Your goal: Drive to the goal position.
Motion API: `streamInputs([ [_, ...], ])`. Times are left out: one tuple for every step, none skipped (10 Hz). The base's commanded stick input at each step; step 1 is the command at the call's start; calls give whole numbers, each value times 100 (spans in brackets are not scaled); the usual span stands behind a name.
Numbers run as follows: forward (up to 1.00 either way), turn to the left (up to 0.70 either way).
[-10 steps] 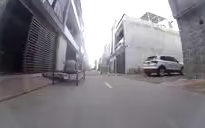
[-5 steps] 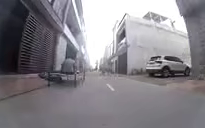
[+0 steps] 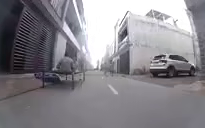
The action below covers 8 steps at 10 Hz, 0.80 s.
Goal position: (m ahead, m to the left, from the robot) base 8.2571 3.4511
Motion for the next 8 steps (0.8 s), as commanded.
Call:
streamInputs([
  [85,-18],
  [85,-34],
  [85,-34],
  [85,-5],
  [85,0],
  [85,0],
  [85,0],
  [85,0],
])
